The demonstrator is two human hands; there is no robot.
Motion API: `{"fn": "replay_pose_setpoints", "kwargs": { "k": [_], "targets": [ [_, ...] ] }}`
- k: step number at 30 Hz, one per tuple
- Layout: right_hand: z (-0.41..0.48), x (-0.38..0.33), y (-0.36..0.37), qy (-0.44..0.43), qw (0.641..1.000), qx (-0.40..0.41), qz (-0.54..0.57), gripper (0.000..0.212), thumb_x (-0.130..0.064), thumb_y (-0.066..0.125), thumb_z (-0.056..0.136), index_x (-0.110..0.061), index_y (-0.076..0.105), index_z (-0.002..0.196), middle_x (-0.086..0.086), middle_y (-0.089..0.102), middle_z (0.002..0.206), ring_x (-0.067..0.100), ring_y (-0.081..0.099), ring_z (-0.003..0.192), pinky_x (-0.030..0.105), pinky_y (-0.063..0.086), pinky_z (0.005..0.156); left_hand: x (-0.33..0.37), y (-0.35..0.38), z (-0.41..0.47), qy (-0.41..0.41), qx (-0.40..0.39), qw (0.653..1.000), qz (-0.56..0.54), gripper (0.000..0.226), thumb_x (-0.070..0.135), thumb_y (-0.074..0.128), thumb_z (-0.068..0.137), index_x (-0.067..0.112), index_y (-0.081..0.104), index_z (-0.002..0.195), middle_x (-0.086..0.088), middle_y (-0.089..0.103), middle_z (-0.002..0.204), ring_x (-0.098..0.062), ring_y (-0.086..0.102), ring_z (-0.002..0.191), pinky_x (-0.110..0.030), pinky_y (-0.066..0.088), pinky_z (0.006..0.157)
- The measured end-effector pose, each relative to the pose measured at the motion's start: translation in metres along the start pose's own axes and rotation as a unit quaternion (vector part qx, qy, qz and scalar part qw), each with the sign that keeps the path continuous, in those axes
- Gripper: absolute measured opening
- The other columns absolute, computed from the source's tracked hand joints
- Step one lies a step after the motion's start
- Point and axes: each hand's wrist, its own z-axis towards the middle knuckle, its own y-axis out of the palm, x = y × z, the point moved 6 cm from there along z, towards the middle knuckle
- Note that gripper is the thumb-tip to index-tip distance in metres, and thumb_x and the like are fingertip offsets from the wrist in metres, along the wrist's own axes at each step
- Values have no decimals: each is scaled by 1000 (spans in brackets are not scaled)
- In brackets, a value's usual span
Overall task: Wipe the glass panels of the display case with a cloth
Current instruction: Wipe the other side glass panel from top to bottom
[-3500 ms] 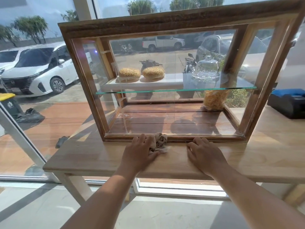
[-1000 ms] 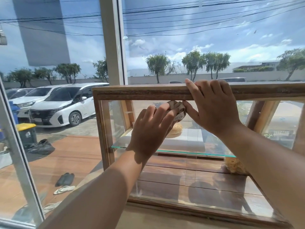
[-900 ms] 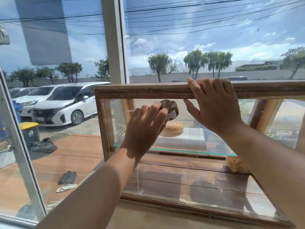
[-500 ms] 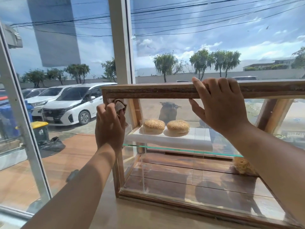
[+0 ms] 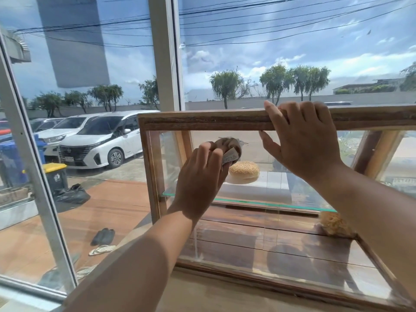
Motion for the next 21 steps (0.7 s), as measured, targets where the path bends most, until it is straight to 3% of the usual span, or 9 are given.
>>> {"fn": "replay_pose_setpoints", "kwargs": {
  "k": [5,11,13,21],
  "targets": [
    [0,0,1,6,1000,-14,-7,53,-51,39,105,-10,47,138,15,56,103,36,51,91,47,37,84,-31,-12,-8,-27,-1,999,36,25,31,50,97,10,42,106,-21,55,107,-33,58,88,-39,53,67],
    [1,0,-1,17,1000,-11,6,52,-54,40,105,-11,49,131,15,55,102,36,50,91,47,37,85,-86,-25,-26,-212,16,975,62,33,32,54,97,9,41,117,-22,47,114,-40,53,95,-46,53,67],
    [1,0,-1,29,999,-10,14,51,-56,41,104,-12,51,127,15,55,102,35,51,91,47,37,85,-83,-24,-27,-234,18,970,64,32,28,56,96,9,41,115,-23,45,115,-39,53,94,-47,55,67],
    [4,0,-4,61,996,-10,62,52,-61,47,98,-14,53,119,15,56,103,35,52,92,46,36,85,-22,-15,-2,-46,11,999,25,26,21,62,94,10,44,109,-21,53,106,-34,59,87,-38,54,65]
  ]
}}
